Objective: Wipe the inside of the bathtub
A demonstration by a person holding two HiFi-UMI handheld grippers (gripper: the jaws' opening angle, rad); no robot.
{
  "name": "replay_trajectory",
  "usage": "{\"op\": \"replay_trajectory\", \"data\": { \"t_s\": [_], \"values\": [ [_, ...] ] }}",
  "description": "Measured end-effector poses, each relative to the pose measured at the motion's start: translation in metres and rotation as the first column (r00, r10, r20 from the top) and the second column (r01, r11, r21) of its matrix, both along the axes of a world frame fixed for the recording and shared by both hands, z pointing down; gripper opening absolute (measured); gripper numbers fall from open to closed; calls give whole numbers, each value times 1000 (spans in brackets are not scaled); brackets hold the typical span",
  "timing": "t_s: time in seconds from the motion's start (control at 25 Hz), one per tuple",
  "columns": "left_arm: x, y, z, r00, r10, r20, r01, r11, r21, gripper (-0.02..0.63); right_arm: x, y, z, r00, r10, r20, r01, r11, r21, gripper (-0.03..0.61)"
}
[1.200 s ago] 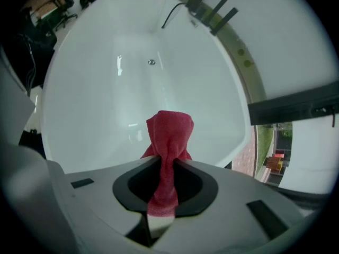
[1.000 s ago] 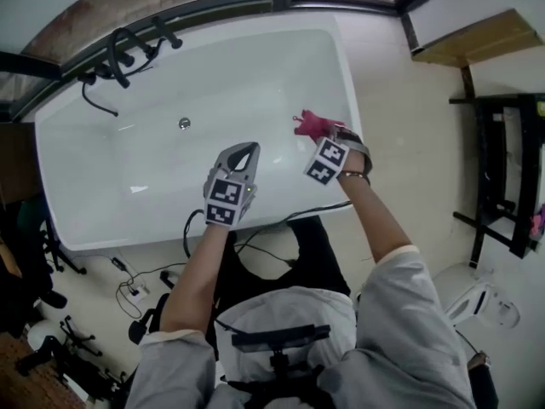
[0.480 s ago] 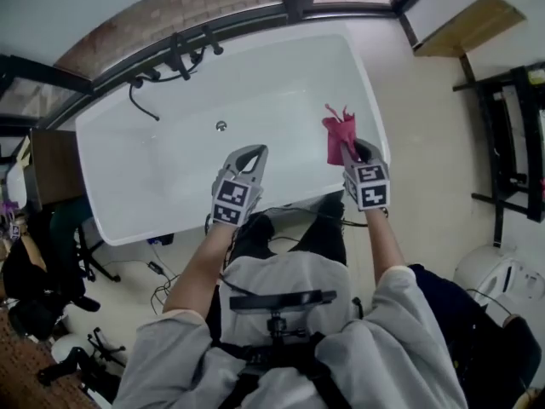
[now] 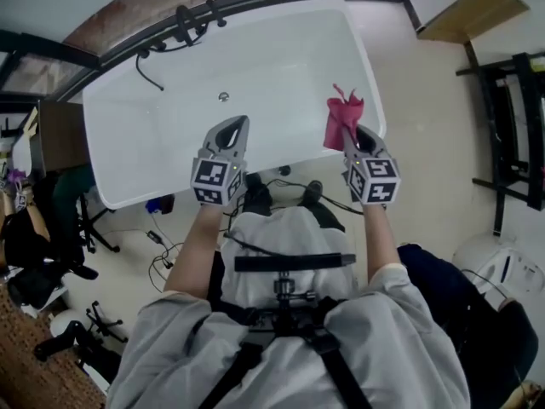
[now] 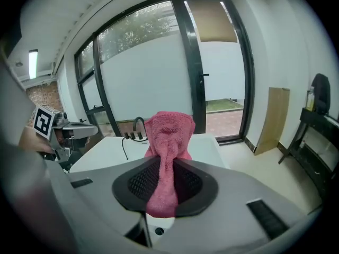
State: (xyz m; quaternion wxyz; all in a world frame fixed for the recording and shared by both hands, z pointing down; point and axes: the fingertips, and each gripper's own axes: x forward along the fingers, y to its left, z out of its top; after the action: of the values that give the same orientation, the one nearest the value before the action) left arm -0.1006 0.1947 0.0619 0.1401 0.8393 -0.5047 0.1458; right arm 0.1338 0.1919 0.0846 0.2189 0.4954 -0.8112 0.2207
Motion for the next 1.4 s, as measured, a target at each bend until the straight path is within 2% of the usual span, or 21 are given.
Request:
{"op": "replay_trajectory", "data": {
  "t_s": [0.52, 0.68, 0.88, 1.0, 1.16, 1.4],
  "values": [
    [-5, 49, -19, 988, -145, 44, 144, 989, 13, 5, 44, 18, -14, 997, -45, 69, 43, 999, 31, 72],
    [-19, 58, -26, 990, -136, 48, 135, 991, 21, 5, 33, 29, -19, 997, -56, 54, 53, 998, 42, 72],
    [-37, 61, -30, 995, -91, 41, 90, 996, 27, 5, 16, 46, -23, 998, 0, 67, -3, 999, 46, 71],
    [-57, 66, -36, 996, -73, 45, 71, 997, 36, 5, -2, 57, -22, 994, 40, 100, -43, 999, 28, 71],
    [-90, 79, -38, 996, -83, 43, 81, 996, 42, 5, -29, 68, -24, 991, 47, 123, -50, 999, 20, 69],
    [-122, 97, -32, 994, -108, 28, 107, 994, 29, 5, -53, 76, -25, 998, 17, 56, -19, 999, 38, 66]
  ]
}}
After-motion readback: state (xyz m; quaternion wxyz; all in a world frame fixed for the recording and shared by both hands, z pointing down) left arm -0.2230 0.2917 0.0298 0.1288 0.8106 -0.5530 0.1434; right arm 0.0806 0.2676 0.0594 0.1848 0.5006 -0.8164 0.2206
